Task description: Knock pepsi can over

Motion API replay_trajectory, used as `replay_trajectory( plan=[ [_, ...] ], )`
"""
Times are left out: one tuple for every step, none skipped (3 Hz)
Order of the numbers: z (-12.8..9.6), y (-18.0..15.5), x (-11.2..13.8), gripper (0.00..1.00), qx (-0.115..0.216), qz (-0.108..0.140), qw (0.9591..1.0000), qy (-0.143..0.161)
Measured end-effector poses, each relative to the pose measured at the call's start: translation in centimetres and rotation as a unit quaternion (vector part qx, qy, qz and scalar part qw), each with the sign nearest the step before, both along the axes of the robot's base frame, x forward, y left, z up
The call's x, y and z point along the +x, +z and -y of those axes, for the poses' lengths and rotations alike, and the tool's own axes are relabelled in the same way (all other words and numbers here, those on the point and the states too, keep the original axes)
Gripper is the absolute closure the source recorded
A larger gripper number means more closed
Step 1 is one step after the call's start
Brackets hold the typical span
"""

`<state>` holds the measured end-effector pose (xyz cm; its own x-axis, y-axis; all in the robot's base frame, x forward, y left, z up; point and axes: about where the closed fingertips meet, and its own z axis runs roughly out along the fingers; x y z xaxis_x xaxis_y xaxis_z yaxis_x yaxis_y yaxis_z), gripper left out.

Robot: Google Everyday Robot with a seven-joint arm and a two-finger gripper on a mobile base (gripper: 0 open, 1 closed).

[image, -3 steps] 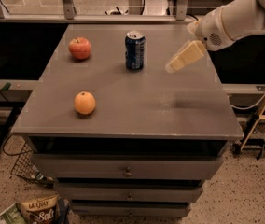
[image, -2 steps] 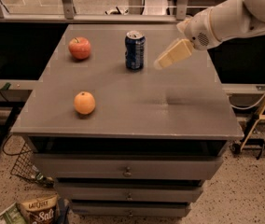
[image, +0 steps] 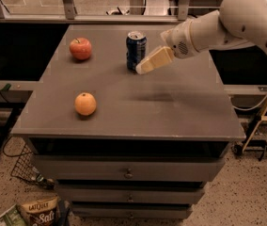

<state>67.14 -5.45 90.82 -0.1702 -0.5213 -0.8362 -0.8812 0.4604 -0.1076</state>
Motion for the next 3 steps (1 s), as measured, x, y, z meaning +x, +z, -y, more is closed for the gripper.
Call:
replay_trajectory(
  plan=[
    [-0.6,-1.1,1.1,0.0,0.017,-0.003,0.9994,-0.03],
    [-0.3,-1.8,2.9,0.0,0.04,-0.002,0.9971,-0.065],
    [-1.3,-2.3,4.9,0.0,0.057,0.001,0.9961,-0.067]
  ],
)
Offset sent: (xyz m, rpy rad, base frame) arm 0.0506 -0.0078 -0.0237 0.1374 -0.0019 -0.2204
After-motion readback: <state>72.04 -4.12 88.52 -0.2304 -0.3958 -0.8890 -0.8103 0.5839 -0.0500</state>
